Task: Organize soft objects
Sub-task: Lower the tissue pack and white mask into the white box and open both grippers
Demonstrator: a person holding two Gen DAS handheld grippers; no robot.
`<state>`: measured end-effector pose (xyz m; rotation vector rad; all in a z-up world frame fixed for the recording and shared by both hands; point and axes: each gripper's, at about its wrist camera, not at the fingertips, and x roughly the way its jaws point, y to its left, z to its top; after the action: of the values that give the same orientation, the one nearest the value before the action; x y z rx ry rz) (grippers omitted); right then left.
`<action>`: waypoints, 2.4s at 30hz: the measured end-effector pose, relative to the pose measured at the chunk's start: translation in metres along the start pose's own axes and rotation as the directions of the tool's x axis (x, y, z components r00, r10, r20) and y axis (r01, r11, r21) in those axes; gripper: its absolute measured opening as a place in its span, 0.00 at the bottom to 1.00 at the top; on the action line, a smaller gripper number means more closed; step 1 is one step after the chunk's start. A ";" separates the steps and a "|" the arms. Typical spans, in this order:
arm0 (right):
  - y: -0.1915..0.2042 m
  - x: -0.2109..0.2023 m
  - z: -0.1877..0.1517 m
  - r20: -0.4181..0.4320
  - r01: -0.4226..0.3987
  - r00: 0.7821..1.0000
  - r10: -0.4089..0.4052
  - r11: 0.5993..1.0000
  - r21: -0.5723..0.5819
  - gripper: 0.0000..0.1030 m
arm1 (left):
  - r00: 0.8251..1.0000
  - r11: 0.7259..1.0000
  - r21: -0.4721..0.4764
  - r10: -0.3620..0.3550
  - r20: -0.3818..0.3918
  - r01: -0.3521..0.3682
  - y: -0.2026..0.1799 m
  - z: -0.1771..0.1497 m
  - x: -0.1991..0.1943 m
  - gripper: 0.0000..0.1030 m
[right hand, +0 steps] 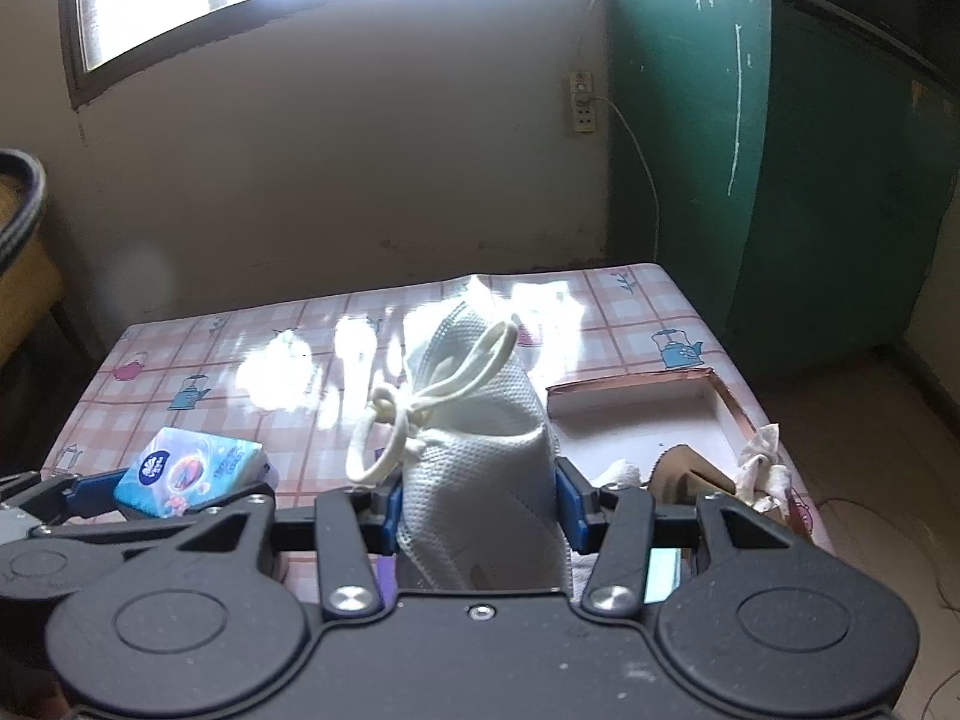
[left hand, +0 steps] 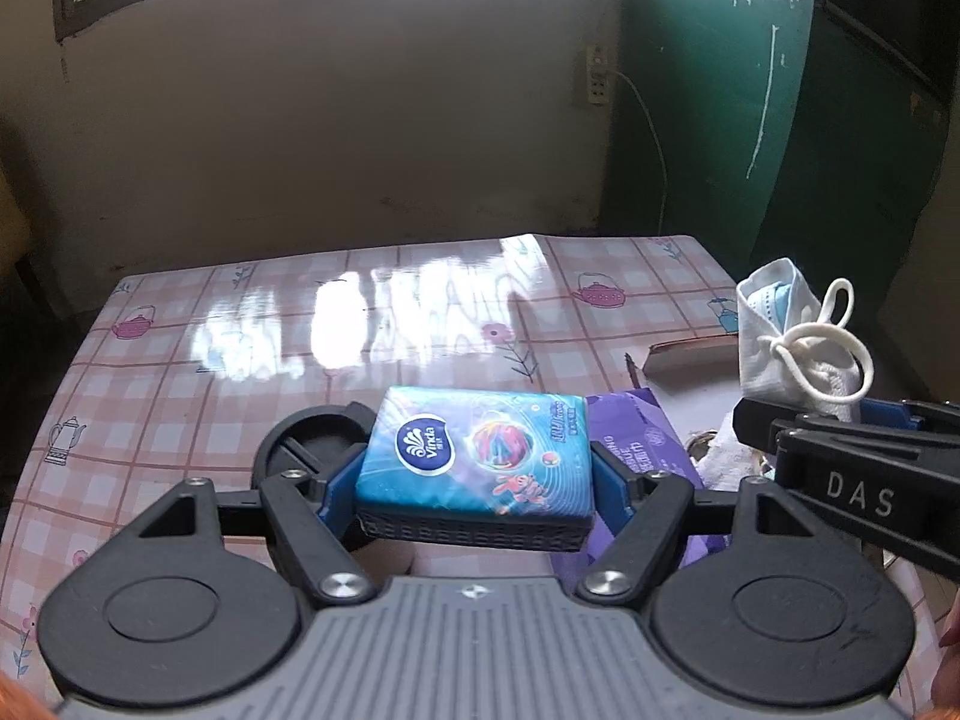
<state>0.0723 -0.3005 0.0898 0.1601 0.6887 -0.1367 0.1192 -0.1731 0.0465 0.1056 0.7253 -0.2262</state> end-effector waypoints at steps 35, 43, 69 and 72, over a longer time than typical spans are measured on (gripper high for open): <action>-0.085 0.007 -0.005 -0.019 0.077 0.997 -0.076 0.995 0.067 0.57 | 0.994 0.990 0.098 -0.103 -0.029 0.106 -0.077 -0.005 0.024 0.74; -0.106 0.012 -0.005 -0.040 0.080 0.996 -0.077 0.994 0.073 0.58 | 0.988 0.980 0.126 -0.149 -0.036 0.153 -0.097 -0.006 0.037 0.74; -0.127 0.042 0.001 -0.065 0.006 0.998 0.000 0.996 0.083 0.73 | 0.977 0.964 0.164 -0.211 -0.014 0.211 -0.122 0.000 0.060 0.91; -0.126 0.029 0.002 -0.042 0.005 0.999 -0.001 0.996 0.085 0.74 | 0.985 0.972 0.159 -0.174 -0.003 0.173 -0.120 -0.002 0.052 0.93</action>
<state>0.0730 -0.4259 0.0604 0.2436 0.7258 -0.1662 0.1268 -0.2982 0.0083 0.1930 0.7052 -0.4520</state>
